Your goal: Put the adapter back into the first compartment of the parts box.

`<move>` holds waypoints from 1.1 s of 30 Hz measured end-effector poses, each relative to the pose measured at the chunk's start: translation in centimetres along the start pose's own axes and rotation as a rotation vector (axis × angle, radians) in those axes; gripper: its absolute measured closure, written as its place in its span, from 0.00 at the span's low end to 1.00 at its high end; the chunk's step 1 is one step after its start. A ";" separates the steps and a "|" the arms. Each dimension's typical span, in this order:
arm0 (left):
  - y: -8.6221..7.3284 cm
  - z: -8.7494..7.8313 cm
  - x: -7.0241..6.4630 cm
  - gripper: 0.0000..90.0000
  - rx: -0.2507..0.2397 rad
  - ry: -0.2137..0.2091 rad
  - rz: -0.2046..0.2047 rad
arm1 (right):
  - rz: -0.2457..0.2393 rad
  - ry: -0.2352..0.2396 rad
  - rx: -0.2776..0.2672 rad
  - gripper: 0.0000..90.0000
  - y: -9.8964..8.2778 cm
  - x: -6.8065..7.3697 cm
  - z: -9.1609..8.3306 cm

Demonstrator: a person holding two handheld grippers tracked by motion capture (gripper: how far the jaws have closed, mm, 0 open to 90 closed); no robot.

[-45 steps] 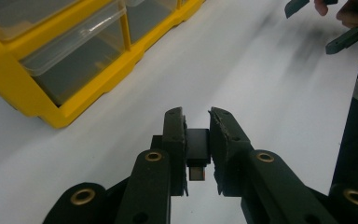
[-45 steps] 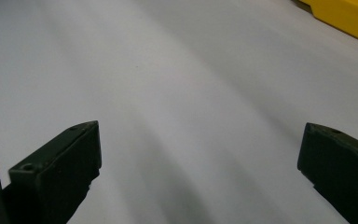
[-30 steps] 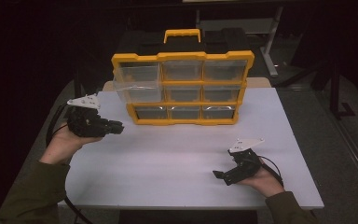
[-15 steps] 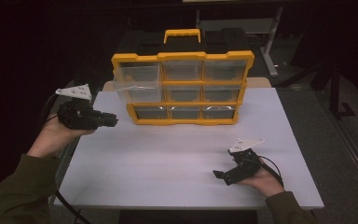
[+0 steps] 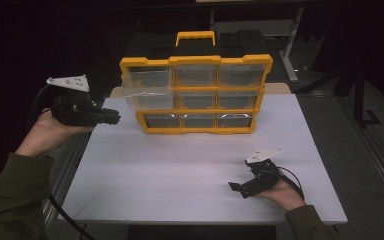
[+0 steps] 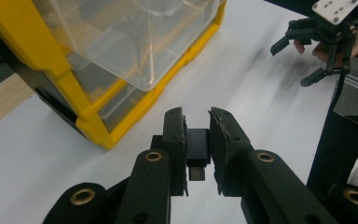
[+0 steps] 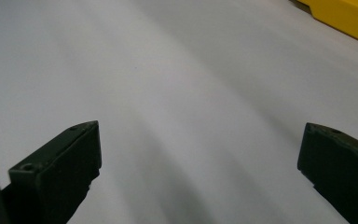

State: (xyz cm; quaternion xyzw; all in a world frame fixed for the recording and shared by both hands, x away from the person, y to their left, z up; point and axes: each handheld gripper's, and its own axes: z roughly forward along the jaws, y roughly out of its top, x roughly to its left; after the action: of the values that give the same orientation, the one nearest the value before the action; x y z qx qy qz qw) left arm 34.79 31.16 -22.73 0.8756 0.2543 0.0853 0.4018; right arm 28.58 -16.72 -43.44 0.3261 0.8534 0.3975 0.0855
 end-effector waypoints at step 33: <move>9.3 -2.4 0.4 0.85 -0.068 0.035 0.089 | 0.003 0.002 -0.002 0.00 0.0 -0.1 -0.1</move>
State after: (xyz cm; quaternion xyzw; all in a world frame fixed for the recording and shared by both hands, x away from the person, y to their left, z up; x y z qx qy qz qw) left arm 37.84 27.83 -14.22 0.8703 0.2192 0.1268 0.4225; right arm 28.62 -16.82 -43.39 0.3269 0.8526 0.3989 0.0843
